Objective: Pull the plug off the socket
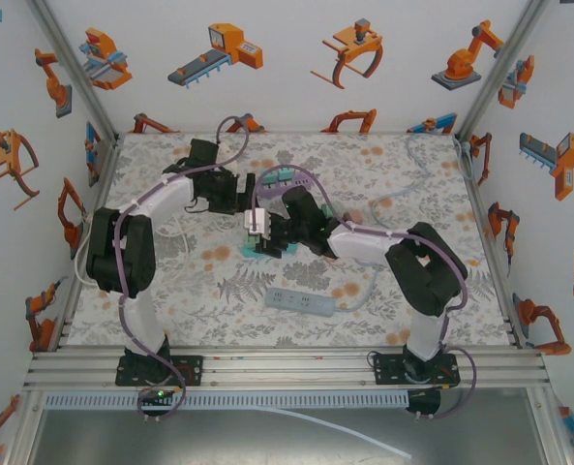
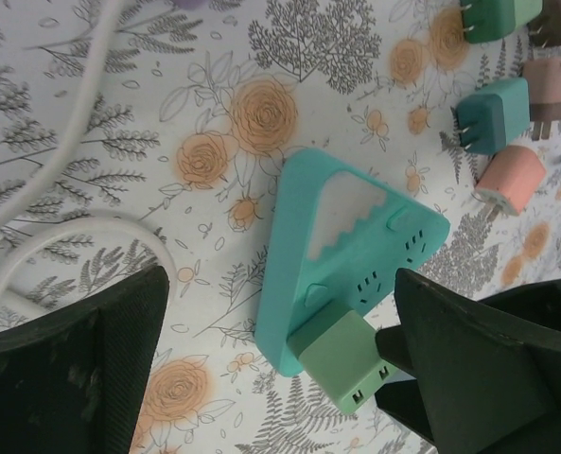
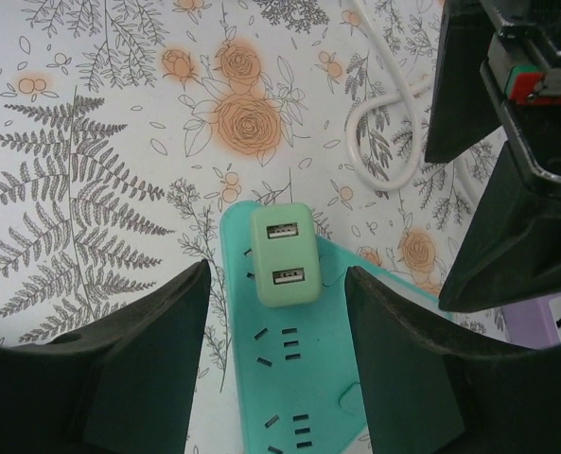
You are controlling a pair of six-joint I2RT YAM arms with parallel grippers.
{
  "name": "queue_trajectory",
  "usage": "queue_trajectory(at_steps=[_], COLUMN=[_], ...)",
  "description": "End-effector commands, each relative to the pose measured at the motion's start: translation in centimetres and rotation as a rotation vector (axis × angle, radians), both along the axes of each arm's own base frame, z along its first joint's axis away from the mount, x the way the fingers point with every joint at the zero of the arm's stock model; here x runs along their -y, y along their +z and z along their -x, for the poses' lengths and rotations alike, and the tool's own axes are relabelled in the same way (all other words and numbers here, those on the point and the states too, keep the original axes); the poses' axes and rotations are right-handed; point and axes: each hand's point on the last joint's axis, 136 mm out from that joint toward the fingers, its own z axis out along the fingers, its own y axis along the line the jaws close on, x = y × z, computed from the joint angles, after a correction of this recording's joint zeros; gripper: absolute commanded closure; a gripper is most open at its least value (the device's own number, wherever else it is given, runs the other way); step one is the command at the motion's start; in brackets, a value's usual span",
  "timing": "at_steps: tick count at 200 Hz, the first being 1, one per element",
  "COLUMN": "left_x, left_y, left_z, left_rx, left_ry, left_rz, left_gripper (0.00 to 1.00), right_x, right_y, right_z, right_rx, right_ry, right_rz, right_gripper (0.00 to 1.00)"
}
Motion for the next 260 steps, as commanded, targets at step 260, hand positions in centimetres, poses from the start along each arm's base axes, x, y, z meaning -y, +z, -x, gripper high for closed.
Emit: queue_trajectory(at_steps=[260], left_x=[-2.3], left_y=[-9.4], left_z=[3.1], left_rx=[-0.239], left_ry=[-0.131], left_rz=[-0.472], left_gripper=[0.28], right_x=[-2.8], right_y=[2.2], right_z=[1.1], right_rx=[0.178], right_ry=[0.044], right_rz=[0.02], right_gripper=[0.84])
